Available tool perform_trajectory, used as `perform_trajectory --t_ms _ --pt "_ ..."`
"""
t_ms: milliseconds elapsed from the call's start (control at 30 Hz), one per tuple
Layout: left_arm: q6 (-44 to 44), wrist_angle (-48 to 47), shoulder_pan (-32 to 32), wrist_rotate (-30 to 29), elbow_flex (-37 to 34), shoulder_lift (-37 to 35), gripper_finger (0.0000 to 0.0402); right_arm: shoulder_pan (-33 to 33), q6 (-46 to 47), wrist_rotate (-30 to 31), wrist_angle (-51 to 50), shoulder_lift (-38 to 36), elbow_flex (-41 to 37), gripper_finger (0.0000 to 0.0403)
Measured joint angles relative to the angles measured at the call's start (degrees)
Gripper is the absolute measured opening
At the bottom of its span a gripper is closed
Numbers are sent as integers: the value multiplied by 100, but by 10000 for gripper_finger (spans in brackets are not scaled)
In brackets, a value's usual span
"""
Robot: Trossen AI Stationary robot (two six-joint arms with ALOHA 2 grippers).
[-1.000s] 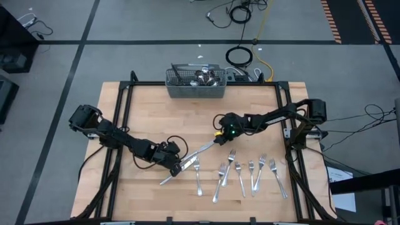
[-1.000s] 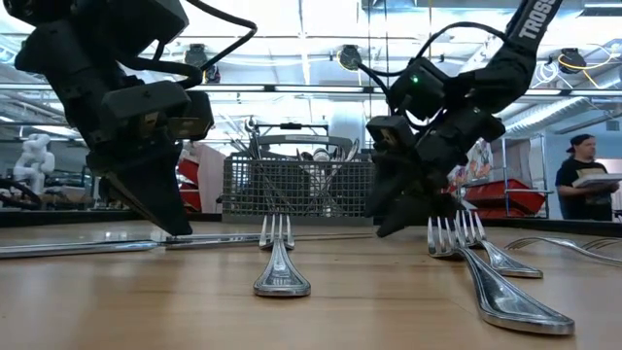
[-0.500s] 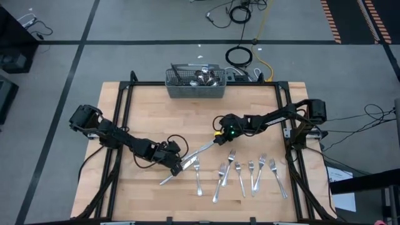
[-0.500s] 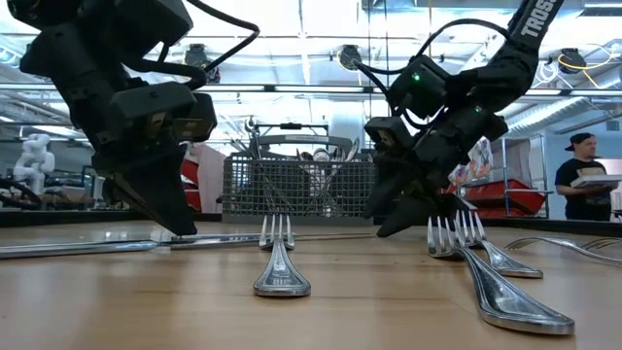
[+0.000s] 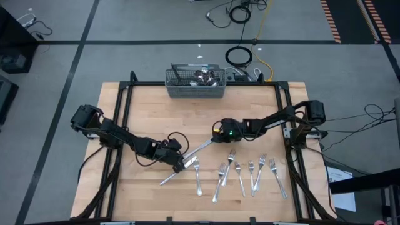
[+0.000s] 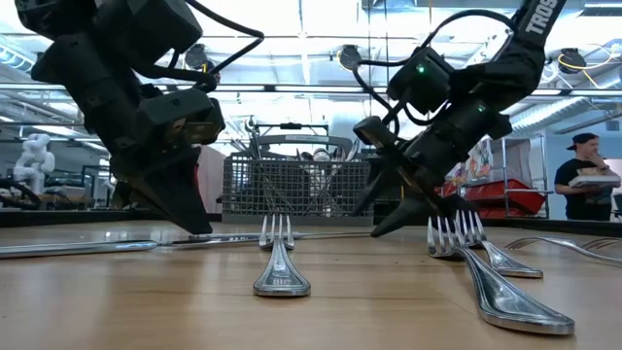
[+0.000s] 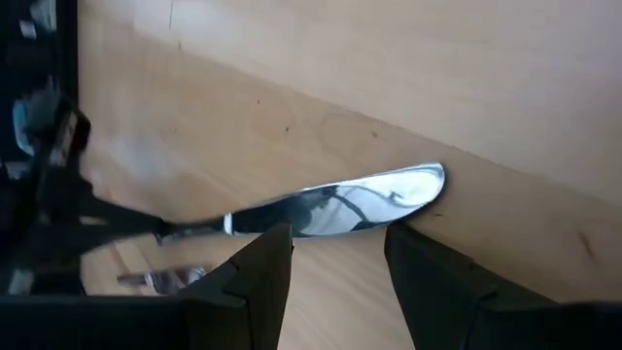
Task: Sort silverware
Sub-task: Put the silver knife into the gray utensil holder
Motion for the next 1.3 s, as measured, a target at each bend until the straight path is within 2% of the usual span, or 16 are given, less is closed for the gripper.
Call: perform_trajectory --t_ms 133,300,500,733,933,1067,1133,1200,1300 --pt "22 196 8 -32 -2 2 0 87 660 537 71 8 0 162" --pt "62 217 7 -16 2 2 0 139 1062 875 83 17 0 149" --pt "188 436 11 242 9 138 0 172 1462 1311 185 263 60 87" --pt "451 783 46 548 11 271 0 172 780 1302 263 1012 884 13" --pt "428 786 164 739 11 271 0 195 187 1314 -556 1186 1530 1" --pt "424 790 245 781 13 271 0 227 -600 1312 -854 929 1525 0" --pt "381 805 271 779 13 273 0 218 -905 1503 -1253 574 1487 1" --pt "275 804 275 744 13 273 0 237 -1048 1980 -1689 26 1512 0" --pt "257 827 275 719 13 273 0 410 -1024 3044 -2841 -890 1529 1"
